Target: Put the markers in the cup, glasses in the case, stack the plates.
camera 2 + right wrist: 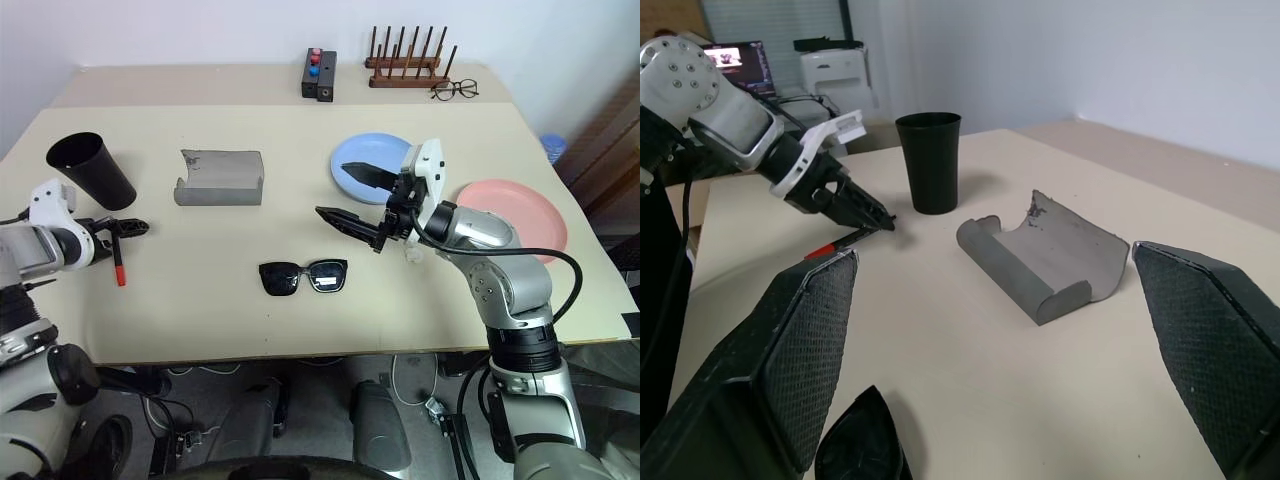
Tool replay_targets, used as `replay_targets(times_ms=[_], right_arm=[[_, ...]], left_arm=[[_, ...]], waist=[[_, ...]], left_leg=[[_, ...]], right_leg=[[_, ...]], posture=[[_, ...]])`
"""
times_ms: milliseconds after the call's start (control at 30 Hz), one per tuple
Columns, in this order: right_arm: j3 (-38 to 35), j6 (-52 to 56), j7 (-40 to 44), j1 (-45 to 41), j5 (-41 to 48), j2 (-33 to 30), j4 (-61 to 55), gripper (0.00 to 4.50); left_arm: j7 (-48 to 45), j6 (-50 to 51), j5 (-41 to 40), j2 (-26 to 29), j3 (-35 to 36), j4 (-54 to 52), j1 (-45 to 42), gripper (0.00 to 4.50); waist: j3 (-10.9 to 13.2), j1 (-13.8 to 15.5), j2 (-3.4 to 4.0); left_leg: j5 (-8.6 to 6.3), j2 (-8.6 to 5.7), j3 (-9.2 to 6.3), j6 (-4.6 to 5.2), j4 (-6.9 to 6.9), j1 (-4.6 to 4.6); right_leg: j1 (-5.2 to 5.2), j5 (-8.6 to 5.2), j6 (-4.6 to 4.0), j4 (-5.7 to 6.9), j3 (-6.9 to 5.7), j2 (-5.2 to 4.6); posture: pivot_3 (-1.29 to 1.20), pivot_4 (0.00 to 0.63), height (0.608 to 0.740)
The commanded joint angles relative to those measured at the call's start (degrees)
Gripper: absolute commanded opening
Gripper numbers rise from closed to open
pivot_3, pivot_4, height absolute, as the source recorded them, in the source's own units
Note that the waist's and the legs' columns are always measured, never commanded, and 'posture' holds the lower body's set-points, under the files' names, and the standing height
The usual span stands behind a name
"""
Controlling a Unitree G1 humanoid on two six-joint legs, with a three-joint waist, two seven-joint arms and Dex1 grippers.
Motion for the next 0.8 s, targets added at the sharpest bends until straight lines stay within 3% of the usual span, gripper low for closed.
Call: replay_targets(times_ms=[33, 300, 400, 633, 800], right_arm=[[-1.14, 0.03, -0.08, -0.19, 1.03, -0.18, -2.43, 4.5], [-1.2, 0.0, -0.32, 0.02, 0.88, -0.18, -2.43, 4.5], [-1.24, -0.02, -0.47, -0.01, 0.88, -0.1, -2.39, 4.5], [-1.42, 0.06, -0.69, 0.53, 0.99, -0.21, -2.76, 4.5], [-1.52, 0.09, -1.02, 0.66, 0.92, -0.38, -2.98, 4.5]], left_arm=[[-0.89, 0.83, 0.11, 2.87, -1.72, -0.36, 0.14, 4.47], [-1.06, 2.73, 1.37, 7.21, -8.07, 4.3, -0.39, 4.47], [-1.51, 2.4, 1.77, 8.29, -8.97, 6.88, -1.49, 3.65], [-3.18, 1.46, 1.32, 8.9, -11.32, 10.34, -2.84, 0.06], [-4.36, 0.07, 0.92, 8.76, -12.12, 9.74, -2.42, 0.02]], waist=[[0.0, 0.05, 0.0], [0.0, 0.09, 0.01], [-0.01, -0.04, 0.05], [-0.01, 0.4, 0.05], [-0.02, 0.4, 0.08]], left_leg=[[0.0, 0.0, -0.01, 0.0, 0.01, -0.01], [-0.01, 0.0, 0.01, -0.02, 0.0, 0.0], [-0.01, 0.0, 0.01, -0.01, -0.06, 0.03], [-0.01, -0.01, 0.02, -0.02, -0.05, 0.01], [-0.02, -0.02, 0.01, -0.03, -0.04, 0.02]], right_leg=[[0.0, 0.0, 0.0, 0.0, 0.0, 0.0], [0.0, -0.1, -0.18, -0.04, 0.02, -0.01], [-0.02, -0.1, -0.19, -0.04, 0.02, -0.01], [0.0, -0.1, -0.18, -0.06, 0.03, -0.02], [0.01, -0.11, -0.2, -0.08, 0.03, -0.05]], posture=[[0.0, 0.15, 0.74], [0.0, 0.15, 0.74], [0.0, 0.15, 0.74], [0.0, 0.15, 0.74], [0.0, 0.15, 0.74]])
